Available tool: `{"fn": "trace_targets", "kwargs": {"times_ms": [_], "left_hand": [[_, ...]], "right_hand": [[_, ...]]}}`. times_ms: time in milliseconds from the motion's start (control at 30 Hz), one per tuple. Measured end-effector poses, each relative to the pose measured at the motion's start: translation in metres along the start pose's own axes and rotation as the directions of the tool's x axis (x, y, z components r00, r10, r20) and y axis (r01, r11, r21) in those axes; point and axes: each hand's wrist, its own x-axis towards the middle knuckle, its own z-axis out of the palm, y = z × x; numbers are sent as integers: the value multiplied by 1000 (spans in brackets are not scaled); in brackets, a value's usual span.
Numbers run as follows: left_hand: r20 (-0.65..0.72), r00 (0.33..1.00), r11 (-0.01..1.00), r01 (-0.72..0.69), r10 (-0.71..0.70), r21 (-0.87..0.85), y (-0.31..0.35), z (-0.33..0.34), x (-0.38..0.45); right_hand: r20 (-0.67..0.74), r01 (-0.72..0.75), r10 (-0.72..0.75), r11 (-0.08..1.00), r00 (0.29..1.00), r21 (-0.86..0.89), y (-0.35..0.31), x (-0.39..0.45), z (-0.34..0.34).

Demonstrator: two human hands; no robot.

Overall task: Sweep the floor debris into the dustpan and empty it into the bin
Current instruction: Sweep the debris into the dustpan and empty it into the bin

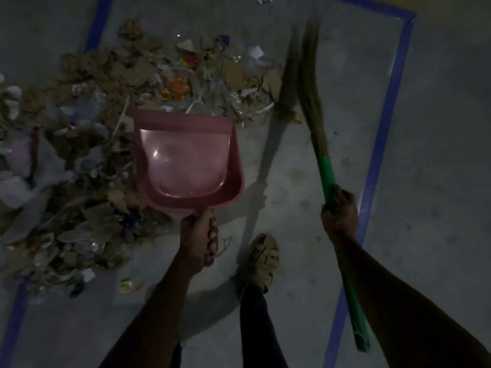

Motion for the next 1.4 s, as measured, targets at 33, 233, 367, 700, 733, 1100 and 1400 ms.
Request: {"fn": "trace_targets", "kwargs": {"times_ms": [33, 233, 367, 700, 733, 1100, 1400], "left_hand": [[-1, 1000, 1000, -11, 11, -4, -1, 14, 2], [3, 1000, 1000, 1, -1, 3, -12, 59, 12], [-43, 998, 999, 44, -42, 27, -16, 59, 13], [-151, 987, 998, 62, -61, 7, -31, -13, 8], [-160, 985, 998, 67, -64, 8, -32, -21, 7], [-136, 989, 997, 65, -59, 38, -50, -68, -8], [-32, 999, 990, -8, 12, 140, -63, -33, -5]], "right_hand": [[13, -10, 10, 1000, 1000, -22, 5, 13, -3], [231, 39, 2, 985, 973, -170, 7, 64, 0], [313, 214, -119, 933, 942, -289, -3, 57, 21], [617, 580, -278, 729, 736, -363, -30, -8, 64], [631, 617, -305, 702, 713, -357, -32, -17, 63], [128, 369, -350, 813, 928, -451, 31, -122, 31], [-141, -24, -39, 906, 989, -423, 63, -144, 21]]}}
